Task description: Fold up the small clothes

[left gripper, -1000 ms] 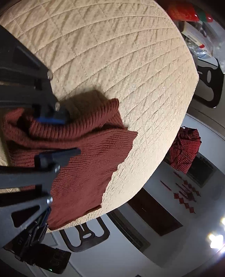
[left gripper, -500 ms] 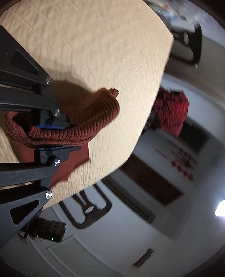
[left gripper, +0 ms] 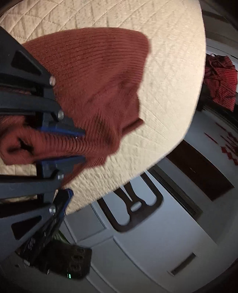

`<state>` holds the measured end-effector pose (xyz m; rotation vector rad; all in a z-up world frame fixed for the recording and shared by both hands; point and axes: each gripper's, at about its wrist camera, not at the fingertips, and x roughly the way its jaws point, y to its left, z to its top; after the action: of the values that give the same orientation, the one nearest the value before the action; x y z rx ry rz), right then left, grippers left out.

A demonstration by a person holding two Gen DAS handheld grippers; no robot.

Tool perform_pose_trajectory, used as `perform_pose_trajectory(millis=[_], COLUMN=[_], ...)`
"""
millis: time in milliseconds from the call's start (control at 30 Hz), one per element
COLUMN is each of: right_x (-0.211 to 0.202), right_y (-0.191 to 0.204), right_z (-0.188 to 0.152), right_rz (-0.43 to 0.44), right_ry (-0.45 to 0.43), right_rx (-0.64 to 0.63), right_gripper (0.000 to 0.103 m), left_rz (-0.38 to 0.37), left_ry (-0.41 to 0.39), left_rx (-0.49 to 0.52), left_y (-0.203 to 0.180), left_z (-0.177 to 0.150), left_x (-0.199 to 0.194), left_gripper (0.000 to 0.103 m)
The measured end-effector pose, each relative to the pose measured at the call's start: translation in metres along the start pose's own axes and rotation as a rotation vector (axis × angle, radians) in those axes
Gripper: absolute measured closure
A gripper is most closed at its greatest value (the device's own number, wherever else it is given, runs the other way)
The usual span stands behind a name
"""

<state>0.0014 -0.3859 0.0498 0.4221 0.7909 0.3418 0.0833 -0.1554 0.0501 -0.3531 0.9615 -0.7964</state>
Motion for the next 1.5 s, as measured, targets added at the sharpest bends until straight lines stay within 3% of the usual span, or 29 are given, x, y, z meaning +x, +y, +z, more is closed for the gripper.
perform_pose_trajectory(millis=[33,67,133,200,300,433,767,800,867,967,1167,1367,1500], right_x=[0.0,0.001,0.005,0.009,0.022,0.049,0.085,0.086,0.089,0.09,0.05,0.059,0.056], right_y=[-0.001,-0.001,-0.002,-0.002,-0.001,-0.004,0.01,0.007,0.008,0.009,0.0,-0.033,-0.042], right_z=[0.0,0.001,0.004,0.005,0.007,0.007,0.015,0.013,0.014,0.016,0.037,0.029,0.025], right_rz=[0.013,0.039,0.101,0.162,0.232,0.26,0.207,0.199,0.173,0.16,0.139,0.056,0.075], right_ry=[0.001,0.005,0.007,0.016,0.063,0.159,0.221,0.227,0.223,0.221,0.104,0.151,0.133], right_rx=[0.004,0.016,0.045,0.075,0.105,0.153,0.105,0.11,0.096,0.084,0.03,0.059,0.098], right_gripper=[0.081,0.071,0.061,0.061,0.058,0.058,0.058,0.06,0.079,0.087,0.089,0.089,0.088], left_rz=[-0.013,-0.018,-0.008,0.027,0.149,0.219,0.244,0.243,0.242,0.237,0.209,0.199,0.236], left_ry=[-0.022,-0.054,-0.11,-0.151,-0.211,-0.21,-0.195,-0.194,-0.193,-0.187,-0.185,-0.111,-0.089], left_rx=[0.005,0.017,0.039,0.037,0.046,0.001,0.011,0.016,0.025,0.03,0.071,0.108,0.134], left_y=[-0.003,-0.006,-0.008,-0.003,0.014,0.04,0.043,0.042,0.04,0.038,0.024,0.018,0.018], left_z=[0.002,0.003,0.005,0.006,0.004,-0.006,-0.019,-0.019,-0.019,-0.018,-0.016,-0.018,-0.023], left_x=[-0.009,-0.021,-0.042,-0.059,-0.079,-0.087,-0.065,-0.063,-0.062,-0.059,-0.055,-0.028,-0.021], left_gripper=[0.057,0.055,0.054,0.053,0.053,0.053,0.053,0.053,0.053,0.054,0.054,0.054,0.054])
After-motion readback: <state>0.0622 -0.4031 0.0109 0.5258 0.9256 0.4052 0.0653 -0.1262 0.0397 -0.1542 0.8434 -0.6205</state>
